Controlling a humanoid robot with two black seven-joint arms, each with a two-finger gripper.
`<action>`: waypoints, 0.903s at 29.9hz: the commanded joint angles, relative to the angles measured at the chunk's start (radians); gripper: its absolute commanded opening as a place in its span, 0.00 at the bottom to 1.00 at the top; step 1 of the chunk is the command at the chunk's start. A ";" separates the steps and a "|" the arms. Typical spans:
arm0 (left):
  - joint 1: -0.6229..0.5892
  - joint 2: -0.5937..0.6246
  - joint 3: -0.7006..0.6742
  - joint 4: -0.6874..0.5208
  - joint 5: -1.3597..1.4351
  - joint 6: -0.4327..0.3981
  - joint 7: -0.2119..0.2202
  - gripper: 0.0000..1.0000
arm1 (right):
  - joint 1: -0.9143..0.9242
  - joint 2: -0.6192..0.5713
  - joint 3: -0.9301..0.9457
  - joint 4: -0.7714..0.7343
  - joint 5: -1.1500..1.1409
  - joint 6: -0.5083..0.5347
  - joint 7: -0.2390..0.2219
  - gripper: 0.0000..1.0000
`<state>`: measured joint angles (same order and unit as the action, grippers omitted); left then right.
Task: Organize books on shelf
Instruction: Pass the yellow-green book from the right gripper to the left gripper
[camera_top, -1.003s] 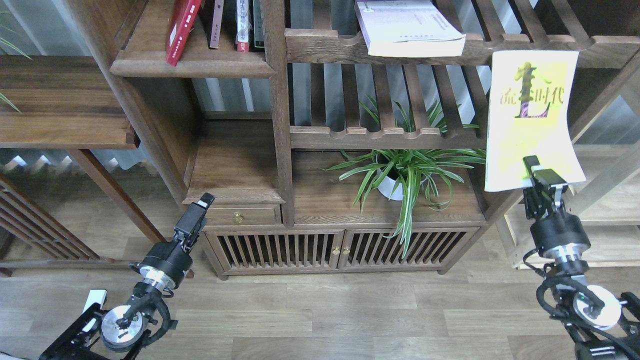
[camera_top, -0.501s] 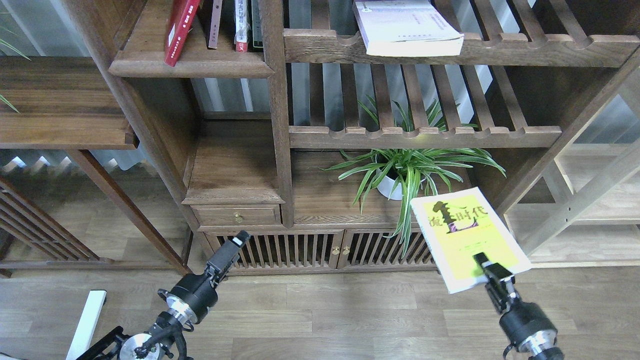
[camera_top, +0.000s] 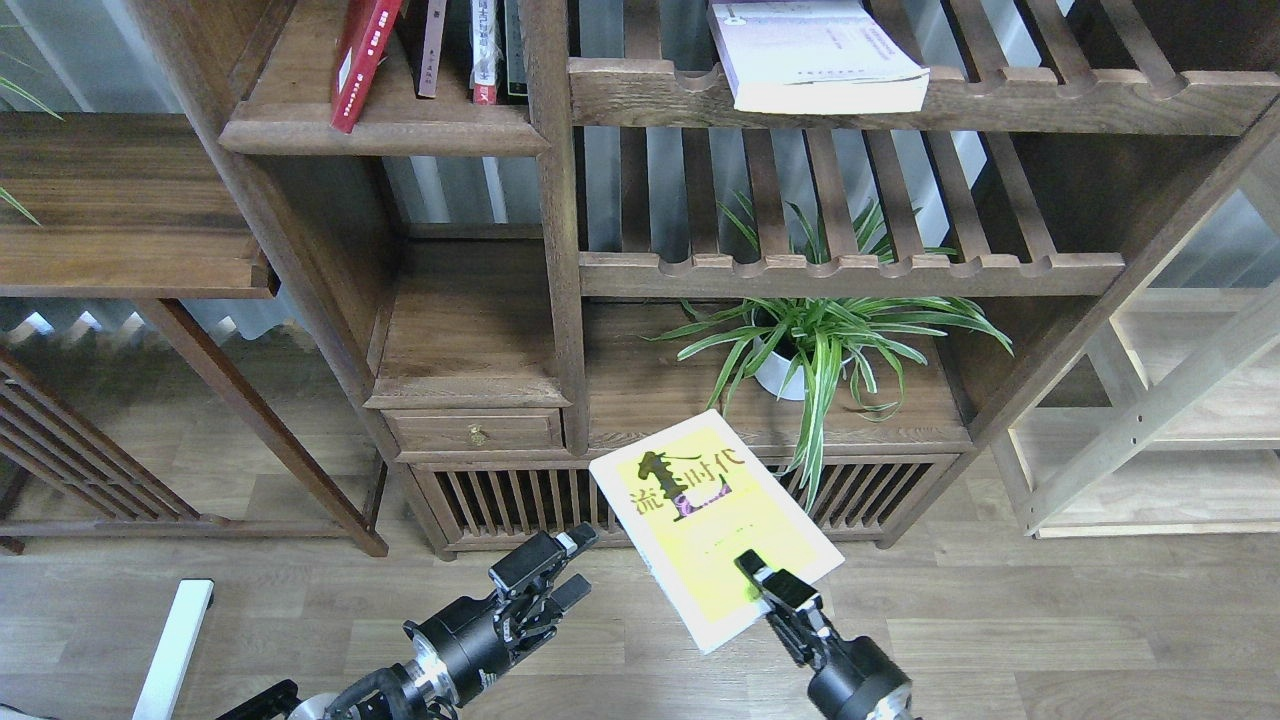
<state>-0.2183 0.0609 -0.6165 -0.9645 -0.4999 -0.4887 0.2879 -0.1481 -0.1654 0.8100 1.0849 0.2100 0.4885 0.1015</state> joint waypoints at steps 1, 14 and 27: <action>-0.012 0.002 0.004 0.007 -0.014 0.000 0.000 0.94 | 0.002 0.032 -0.026 0.003 -0.024 0.000 0.000 0.14; -0.032 0.002 0.006 0.004 -0.014 0.000 0.022 0.66 | -0.022 0.070 -0.043 0.026 -0.080 0.000 -0.002 0.14; -0.020 0.027 0.004 -0.002 -0.017 0.000 0.039 0.13 | -0.022 0.064 -0.038 0.030 -0.083 0.000 -0.002 0.14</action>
<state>-0.2384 0.0848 -0.6114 -0.9662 -0.5168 -0.4887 0.3258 -0.1705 -0.1007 0.7689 1.1156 0.1291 0.4891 0.0996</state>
